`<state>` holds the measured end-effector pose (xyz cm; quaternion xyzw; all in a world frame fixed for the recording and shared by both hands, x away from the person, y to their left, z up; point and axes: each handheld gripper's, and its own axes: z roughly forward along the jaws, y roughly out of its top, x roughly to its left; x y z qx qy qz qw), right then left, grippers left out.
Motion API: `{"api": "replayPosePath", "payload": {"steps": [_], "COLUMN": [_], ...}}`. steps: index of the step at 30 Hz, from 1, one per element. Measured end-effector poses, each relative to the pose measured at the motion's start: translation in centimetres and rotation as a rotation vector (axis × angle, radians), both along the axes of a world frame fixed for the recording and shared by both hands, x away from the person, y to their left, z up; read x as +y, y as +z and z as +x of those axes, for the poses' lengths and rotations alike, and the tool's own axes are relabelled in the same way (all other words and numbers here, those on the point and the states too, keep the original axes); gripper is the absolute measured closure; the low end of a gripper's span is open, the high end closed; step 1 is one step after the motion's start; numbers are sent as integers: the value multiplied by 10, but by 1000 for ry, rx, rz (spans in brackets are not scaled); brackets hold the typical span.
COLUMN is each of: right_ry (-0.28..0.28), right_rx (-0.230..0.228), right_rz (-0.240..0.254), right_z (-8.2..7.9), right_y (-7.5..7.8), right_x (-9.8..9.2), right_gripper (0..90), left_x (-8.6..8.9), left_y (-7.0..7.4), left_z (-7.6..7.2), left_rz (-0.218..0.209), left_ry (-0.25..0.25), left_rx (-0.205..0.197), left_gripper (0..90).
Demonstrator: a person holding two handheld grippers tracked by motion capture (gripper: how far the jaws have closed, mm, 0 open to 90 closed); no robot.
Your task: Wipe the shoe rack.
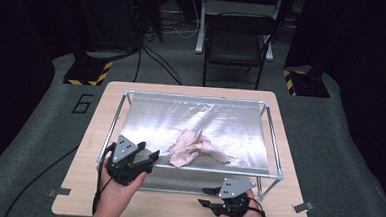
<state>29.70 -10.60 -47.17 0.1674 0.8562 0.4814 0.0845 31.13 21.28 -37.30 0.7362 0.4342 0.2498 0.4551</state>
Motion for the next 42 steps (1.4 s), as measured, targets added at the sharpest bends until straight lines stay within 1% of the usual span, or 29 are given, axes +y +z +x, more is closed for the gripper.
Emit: {"api": "replayPosePath", "payload": {"steps": [1, 2, 3, 4, 5, 6, 8, 11, 12, 13, 14, 15, 16, 17, 19, 20, 21, 23, 24, 26, 28, 29, 30, 31, 33, 34, 36, 38, 42], "right_ry": [23, 17, 30, 31, 38, 31, 42, 45, 45, 48, 45, 63, 62, 51, 53, 47, 50, 43, 43, 54, 44, 36, 36, 27, 24, 24, 9, 3, -26], "right_rx": [1, 9, 3, -2, 0, -6, -1, -3, -3, 0, -9, -2, 0, 0, 1, 4, 10, 8, 8, 22, 16, 15, 15, 18, 25, 25, 18, 18, 6], "right_rz": [-20, -8, -15, -9, -18, -4, -6, 0, 0, -2, 4, -4, -3, 0, 1, 16, 11, 22, 22, 10, 19, 24, 24, 34, 36, 36, 43, 46, 50], "right_z": [0, -2, -2, -3, -4, -4, -5, -6, -6, -7, -7, -7, -7, -7, -5, -6, -4, -4, -4, -3, -3, -2, -2, -2, -1, -1, 3, 5, 10], "right_y": [4, 7, 11, 14, 18, 21, 30, 40, 40, 49, 51, 55, 58, 61, 66, 67, 70, 73, 73, 80, 81, 87, 87, 92, 99, 99, 107, 111, 119], "right_x": [-1, 0, 0, 0, 0, 1, 0, 0, 0, 1, 1, 1, 0, 1, -1, -1, -2, -1, -1, -2, -2, -3, -3, -4, -6, -6, -7, -8, -6], "right_gripper": [623, 628, 632, 635, 636, 637, 638, 640, 640, 644, 646, 647, 651, 654, 656, 656, 657, 658, 658, 658, 658, 660, 660, 659, 659, 659, 659, 656, 651], "left_x": [0, 0, -1, -1, 0, -1, -1, -1, -1, -1, -1, -1, -1, -1, -1, -1, -1, -1, -1, -1, -1, -1, -1, -1, -1, -1, -1, -1, -1], "left_y": [0, 0, 0, 0, 0, 0, 0, 0, 0, 0, 0, 0, 0, 0, 0, 0, 0, 0, 0, 0, 0, 0, 0, 0, 0, 0, 0, 0, 0], "left_z": [0, -1, -1, -1, 0, 0, 0, 0, 0, 0, 0, 0, 0, 0, 0, 0, 0, 0, 0, 0, 0, 0, 0, 0, 0, 0, 0, 0, 0], "left_rz": [-1, -1, -3, -3, -2, -1, -1, -1, -1, -2, -1, -1, -1, -1, -2, -2, -2, -2, -2, -4, -4, -4, -4, -4, -4, -4, -4, -3, -4], "left_ry": [2, 2, 2, 3, 3, 2, 3, 3, 3, 3, 3, 3, 3, 3, 4, 4, 4, 6, 6, 7, 7, 7, 7, 7, 7, 7, 8, 8, 9], "left_rx": [1, 3, 4, 5, 2, 4, 5, 6, 6, 7, 8, 8, 8, 7, 7, 7, 7, 6, 6, 5, 5, 5, 5, 4, 6, 6, 5, 5, 2], "left_gripper": [444, 444, 444, 445, 444, 445, 444, 444, 444, 444, 444, 444, 444, 444, 444, 445, 444, 444, 444, 444, 444, 444, 444, 444, 445, 444, 445, 444, 445]}}
